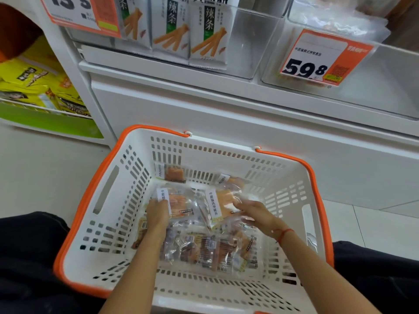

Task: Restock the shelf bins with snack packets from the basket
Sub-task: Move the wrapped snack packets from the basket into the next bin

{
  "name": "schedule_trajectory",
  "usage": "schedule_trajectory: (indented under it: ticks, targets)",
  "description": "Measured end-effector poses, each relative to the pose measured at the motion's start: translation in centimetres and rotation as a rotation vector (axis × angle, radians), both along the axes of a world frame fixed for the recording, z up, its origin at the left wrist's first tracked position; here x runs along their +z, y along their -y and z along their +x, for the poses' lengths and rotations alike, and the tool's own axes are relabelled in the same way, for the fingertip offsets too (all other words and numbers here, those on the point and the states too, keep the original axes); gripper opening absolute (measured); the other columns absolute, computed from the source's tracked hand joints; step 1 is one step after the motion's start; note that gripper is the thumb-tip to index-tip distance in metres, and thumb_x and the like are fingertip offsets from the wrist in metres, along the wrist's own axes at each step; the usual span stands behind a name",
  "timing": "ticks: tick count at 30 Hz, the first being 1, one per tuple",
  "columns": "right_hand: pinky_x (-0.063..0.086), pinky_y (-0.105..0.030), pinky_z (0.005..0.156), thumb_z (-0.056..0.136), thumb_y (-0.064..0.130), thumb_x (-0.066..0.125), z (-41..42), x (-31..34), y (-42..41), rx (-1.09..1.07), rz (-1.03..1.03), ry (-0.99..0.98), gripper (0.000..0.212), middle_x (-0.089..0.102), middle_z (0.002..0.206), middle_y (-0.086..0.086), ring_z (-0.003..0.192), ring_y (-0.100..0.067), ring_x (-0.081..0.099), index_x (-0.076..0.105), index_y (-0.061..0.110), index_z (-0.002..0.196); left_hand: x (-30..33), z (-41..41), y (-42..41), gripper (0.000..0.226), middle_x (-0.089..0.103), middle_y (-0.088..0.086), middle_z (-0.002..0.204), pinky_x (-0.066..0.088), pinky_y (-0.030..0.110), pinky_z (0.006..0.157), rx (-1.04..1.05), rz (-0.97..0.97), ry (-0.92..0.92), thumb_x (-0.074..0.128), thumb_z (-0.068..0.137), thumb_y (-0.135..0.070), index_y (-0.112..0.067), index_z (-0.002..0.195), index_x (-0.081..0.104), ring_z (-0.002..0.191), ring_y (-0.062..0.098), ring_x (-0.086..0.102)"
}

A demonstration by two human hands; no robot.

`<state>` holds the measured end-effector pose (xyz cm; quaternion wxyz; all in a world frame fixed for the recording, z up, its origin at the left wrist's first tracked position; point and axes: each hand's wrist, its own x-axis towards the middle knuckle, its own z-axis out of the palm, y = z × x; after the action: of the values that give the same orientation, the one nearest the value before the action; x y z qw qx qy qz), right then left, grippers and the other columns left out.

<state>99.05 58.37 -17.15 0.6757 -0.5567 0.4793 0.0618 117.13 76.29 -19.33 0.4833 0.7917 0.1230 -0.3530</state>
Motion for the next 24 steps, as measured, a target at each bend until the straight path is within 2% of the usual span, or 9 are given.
schedule_trajectory:
  ticks: [4, 8, 11, 15, 18, 19, 21, 22, 24]
  targets:
    - [0.045, -0.023, 0.079, 0.09, 0.031, 0.061, 0.5, 1.0, -0.5, -0.015, 0.102, 0.137, 0.021, 0.07, 0.107, -0.004, 0.094, -0.011, 0.065, 0.066, 0.015, 0.103, 1.1, -0.7, 1.1, 0.031, 0.059, 0.019, 0.112, 0.046, 0.04, 0.083, -0.041, -0.154, -0.114, 0.043, 0.097, -0.011, 0.001, 0.124, 0.051, 0.099, 0.032, 0.057]
    - [0.046, -0.018, 0.061, 0.089, 0.02, 0.064, 3.4, 1.2, -3.5, -0.073, -0.085, 0.136, 0.012, 0.069, 0.087, -0.004, 0.078, -0.012, 0.064, 0.065, 0.009, 0.095, 2.4, -2.1, 1.4, 0.042, 0.061, 0.015, 0.119, 0.044, 0.042, 0.096, -0.135, -0.298, -0.22, 0.032, 0.102, -0.034, -0.007, 0.122, 0.057, 0.109, 0.029, 0.057]
    - [0.046, -0.014, 0.048, 0.083, 0.013, 0.071, 5.0, 0.8, -5.8, -0.101, -0.234, 0.148, 0.018, 0.066, 0.072, -0.001, 0.056, -0.003, 0.063, 0.063, 0.011, 0.099, 2.6, -2.4, 1.3, 0.031, 0.06, 0.004, 0.108, 0.042, 0.036, 0.087, -0.151, -0.304, -0.195, 0.044, 0.098, -0.038, -0.015, 0.115, 0.055, 0.113, 0.025, 0.052]
    - [0.05, -0.022, 0.052, 0.082, 0.02, 0.073, 6.3, -0.3, -7.8, -0.117, -0.325, 0.173, 0.013, 0.069, 0.069, 0.005, 0.059, -0.013, 0.066, 0.064, 0.016, 0.09, 1.4, -2.0, 0.9, 0.066, 0.038, 0.005, 0.147, 0.033, 0.046, 0.109, -0.174, -0.244, -0.027, 0.058, 0.09, -0.04, -0.012, 0.145, 0.034, 0.135, 0.028, 0.036]
    - [0.049, -0.021, 0.062, 0.088, 0.034, 0.065, 6.4, -1.8, -6.9, -0.048, -0.467, 0.062, 0.018, 0.066, 0.068, 0.01, 0.064, -0.011, 0.063, 0.063, 0.024, 0.073, 0.9, -1.8, 0.5, 0.076, 0.019, 0.007, 0.157, 0.026, 0.043, 0.113, -0.044, -0.209, 0.078, 0.057, 0.091, -0.038, -0.015, 0.151, 0.016, 0.142, 0.027, 0.023]
    - [0.052, -0.025, 0.066, 0.09, 0.037, 0.06, 6.1, -2.2, -6.1, -0.023, -0.52, -0.029, 0.02, 0.066, 0.074, 0.007, 0.068, -0.011, 0.062, 0.065, 0.023, 0.078, 1.0, -1.6, 0.4, 0.075, 0.019, 0.008, 0.157, 0.025, 0.042, 0.113, 0.014, -0.186, 0.092, 0.056, 0.092, -0.037, -0.013, 0.151, 0.017, 0.143, 0.026, 0.023]
    - [0.05, -0.04, 0.094, 0.091, 0.04, 0.054, 5.0, -3.6, -4.5, 0.133, -0.61, -0.278, 0.038, 0.061, 0.12, -0.007, 0.105, -0.024, 0.061, 0.057, 0.017, 0.121, 1.0, -1.0, 0.1, 0.071, 0.022, 0.009, 0.156, 0.025, 0.041, 0.113, 0.167, -0.173, 0.068, 0.057, 0.093, -0.033, -0.011, 0.15, 0.02, 0.142, 0.027, 0.025]
    - [0.037, -0.043, 0.108, 0.092, 0.041, 0.052, 4.3, -4.4, -3.8, 0.283, -0.623, -0.39, 0.057, 0.041, 0.144, -0.01, 0.128, -0.03, 0.045, 0.039, 0.014, 0.14, 0.9, -0.7, 0.0, 0.07, 0.024, 0.009, 0.155, 0.026, 0.042, 0.113, 0.25, -0.182, 0.028, 0.057, 0.093, -0.031, -0.011, 0.15, 0.021, 0.141, 0.028, 0.027]
    - [0.015, -0.046, 0.117, 0.094, 0.043, 0.047, 3.5, -5.7, -3.3, 0.555, -0.587, -0.454, 0.074, 0.006, 0.159, -0.006, 0.145, -0.032, 0.01, 0.01, 0.018, 0.152, 0.6, -0.2, -0.1, 0.068, 0.029, 0.01, 0.153, 0.029, 0.044, 0.112, 0.364, -0.2, -0.027, 0.059, 0.092, -0.028, -0.01, 0.148, 0.026, 0.138, 0.029, 0.031]
